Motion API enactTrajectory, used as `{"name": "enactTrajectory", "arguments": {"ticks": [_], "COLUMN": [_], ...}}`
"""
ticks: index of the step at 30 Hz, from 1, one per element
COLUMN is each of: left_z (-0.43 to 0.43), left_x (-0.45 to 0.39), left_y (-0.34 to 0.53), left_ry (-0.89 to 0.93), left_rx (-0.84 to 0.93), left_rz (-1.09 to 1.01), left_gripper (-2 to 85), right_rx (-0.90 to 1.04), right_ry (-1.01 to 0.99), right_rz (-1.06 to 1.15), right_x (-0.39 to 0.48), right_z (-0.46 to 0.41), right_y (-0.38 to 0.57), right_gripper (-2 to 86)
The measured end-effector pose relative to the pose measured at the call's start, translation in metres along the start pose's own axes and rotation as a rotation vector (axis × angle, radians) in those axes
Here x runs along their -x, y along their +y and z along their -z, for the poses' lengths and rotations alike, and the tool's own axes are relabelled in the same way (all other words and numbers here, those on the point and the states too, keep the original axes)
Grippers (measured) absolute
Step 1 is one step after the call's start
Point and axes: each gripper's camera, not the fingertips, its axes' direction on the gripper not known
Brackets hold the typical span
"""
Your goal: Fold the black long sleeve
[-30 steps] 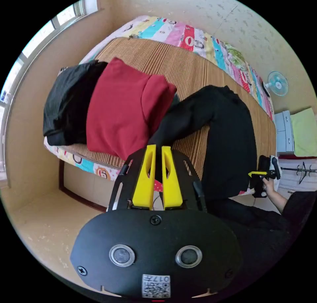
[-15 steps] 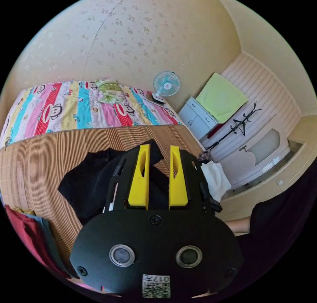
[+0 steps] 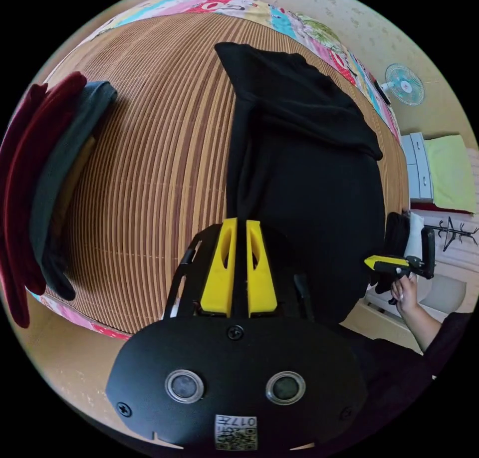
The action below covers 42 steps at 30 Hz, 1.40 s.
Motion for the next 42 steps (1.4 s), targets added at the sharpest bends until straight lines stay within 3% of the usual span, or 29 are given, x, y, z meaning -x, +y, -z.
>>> {"name": "enactTrajectory", "arguments": {"ticks": [5, 7, 11, 16, 20, 23, 28, 33, 36, 39, 42], "left_z": [0.029, 0.046, 0.112, 0.130, 0.100, 0.072, 0.101, 0.110, 0.083, 0.078, 0.104], "left_x": [0.063, 0.073, 0.075, 0.058, 0.047, 0.054, 0.086, 0.185, 0.211, 0.216, 0.208], "left_y": [-0.017, -0.022, -0.039, -0.110, -0.173, -0.193, -0.181, -0.180, -0.192, -0.196, -0.180], "left_ry": [0.078, 0.116, 0.175, 0.110, -0.010, -0.117, 0.154, 0.667, 0.566, 0.544, 0.450], "left_rx": [0.020, 0.013, -0.198, -0.239, -0.190, -0.138, -0.230, -0.299, -0.217, -0.205, -0.264], "left_rz": [0.088, 0.090, 0.029, -0.062, -0.098, -0.047, -0.139, -0.038, 0.041, 0.049, 0.031], "left_gripper": [3.2, 5.5, 8.5, 10.8, 12.4, 10.7, 3.5, 2.6, 2.8, 3.9, 6.2], "right_rx": [0.224, 0.152, -0.093, -0.453, -0.504, -0.396, -0.572, -0.797, -0.705, -0.550, -0.678], "right_ry": [-0.110, -0.076, -0.084, -0.050, -0.038, -0.027, -0.014, -0.118, -0.042, -0.097, -0.203], "right_rz": [0.054, 0.100, 0.071, -0.299, -0.400, -0.441, -0.385, -0.222, -0.364, -0.450, -0.497], "right_x": [0.020, 0.038, 0.031, -0.041, -0.076, -0.093, -0.055, -0.029, -0.059, -0.100, -0.117], "right_z": [-0.038, -0.011, 0.063, 0.162, 0.183, 0.170, 0.206, 0.237, 0.223, 0.198, 0.215], "right_y": [-0.002, 0.003, 0.001, -0.034, -0.074, -0.106, -0.066, -0.032, -0.054, -0.068, -0.010], "right_gripper": [0.6, 0.8, 1.9, 11.5, 13.9, 12.3, 3.1, 2.5, 3.0, 4.4, 7.1]}}
